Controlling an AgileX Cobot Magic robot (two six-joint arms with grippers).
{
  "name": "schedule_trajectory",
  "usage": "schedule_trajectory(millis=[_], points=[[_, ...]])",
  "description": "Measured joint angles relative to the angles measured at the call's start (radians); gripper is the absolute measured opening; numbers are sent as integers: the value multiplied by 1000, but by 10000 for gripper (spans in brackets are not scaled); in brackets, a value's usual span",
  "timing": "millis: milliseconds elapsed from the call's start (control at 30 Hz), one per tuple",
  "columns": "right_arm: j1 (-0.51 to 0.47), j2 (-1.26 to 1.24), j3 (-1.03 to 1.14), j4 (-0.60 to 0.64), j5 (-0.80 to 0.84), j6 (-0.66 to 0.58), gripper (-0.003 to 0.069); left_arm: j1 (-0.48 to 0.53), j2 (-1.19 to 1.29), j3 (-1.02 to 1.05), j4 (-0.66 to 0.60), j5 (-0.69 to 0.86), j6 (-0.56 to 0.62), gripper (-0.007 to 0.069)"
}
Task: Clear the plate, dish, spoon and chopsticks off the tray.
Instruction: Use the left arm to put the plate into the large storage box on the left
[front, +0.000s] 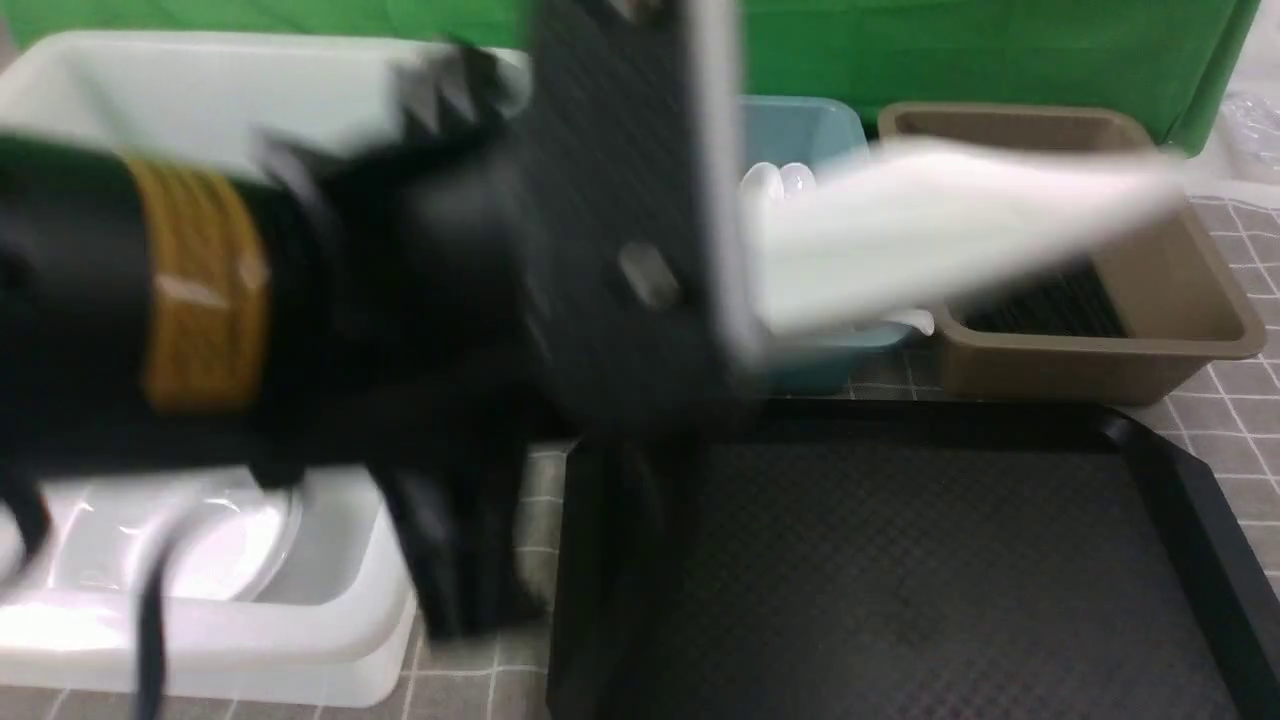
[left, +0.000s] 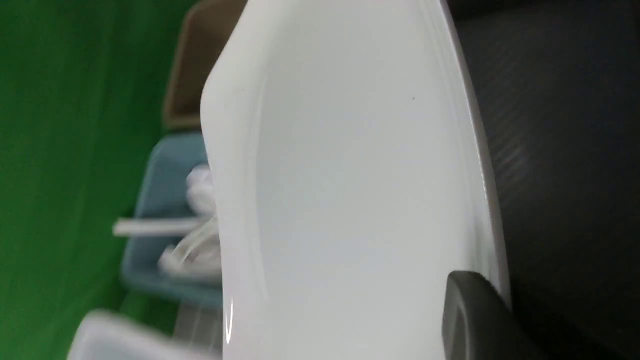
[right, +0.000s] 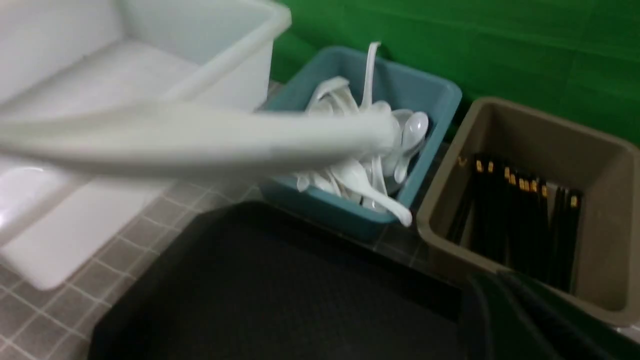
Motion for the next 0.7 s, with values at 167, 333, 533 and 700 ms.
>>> schedule_trajectory(millis=[167, 333, 533, 700], points=[[0, 89, -4, 51, -73, -57, 27, 450, 65, -2, -14, 68, 22, 32], [0, 151, -4, 106, -90, -122, 27, 716, 179, 5, -86, 6, 56, 33], [0, 168, -4, 118, -92, -143, 25, 784, 368, 7, -36, -91, 83, 33], [0, 168, -4, 139, -85, -143, 23, 784, 513, 7, 42, -133, 11, 33]])
